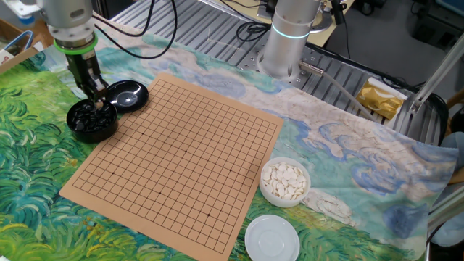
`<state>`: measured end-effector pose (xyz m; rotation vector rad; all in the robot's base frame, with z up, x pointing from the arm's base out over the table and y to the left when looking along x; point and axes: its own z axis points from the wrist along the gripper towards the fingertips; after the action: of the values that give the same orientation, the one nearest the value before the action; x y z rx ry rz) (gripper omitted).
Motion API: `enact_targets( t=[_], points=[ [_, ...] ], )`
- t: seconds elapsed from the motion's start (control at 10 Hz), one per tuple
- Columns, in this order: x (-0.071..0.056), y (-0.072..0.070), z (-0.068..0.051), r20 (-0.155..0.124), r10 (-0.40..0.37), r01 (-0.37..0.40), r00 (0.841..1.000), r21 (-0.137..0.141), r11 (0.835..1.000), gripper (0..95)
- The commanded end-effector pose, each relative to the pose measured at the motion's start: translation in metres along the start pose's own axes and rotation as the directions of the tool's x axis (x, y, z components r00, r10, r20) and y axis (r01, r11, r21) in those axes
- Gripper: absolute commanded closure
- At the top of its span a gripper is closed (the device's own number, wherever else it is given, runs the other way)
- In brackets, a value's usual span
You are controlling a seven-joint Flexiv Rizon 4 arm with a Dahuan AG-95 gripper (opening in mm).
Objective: Play the first move as black on the 3-4 point in the upper right corner of the Go board
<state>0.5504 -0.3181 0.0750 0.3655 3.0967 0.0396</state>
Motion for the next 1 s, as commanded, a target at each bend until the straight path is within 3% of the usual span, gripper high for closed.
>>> enact_targets(
  t=[0.1, 0.4, 0.5, 1.0],
  points=[
    [0.001, 0.000, 0.002, 0.001, 0.002, -0.002, 1.000, -0.001, 1.000, 95.0],
    [0.001, 0.000, 0.008, 0.007, 0.005, -0.005, 1.000, -0.008, 1.000, 95.0],
    [0.001, 0.000, 0.010, 0.010, 0.004, -0.003, 1.000, -0.010, 1.000, 76.0],
    [0.001, 0.000, 0.016, 0.011, 0.007, -0.006, 1.000, -0.024, 1.000, 76.0]
  ],
)
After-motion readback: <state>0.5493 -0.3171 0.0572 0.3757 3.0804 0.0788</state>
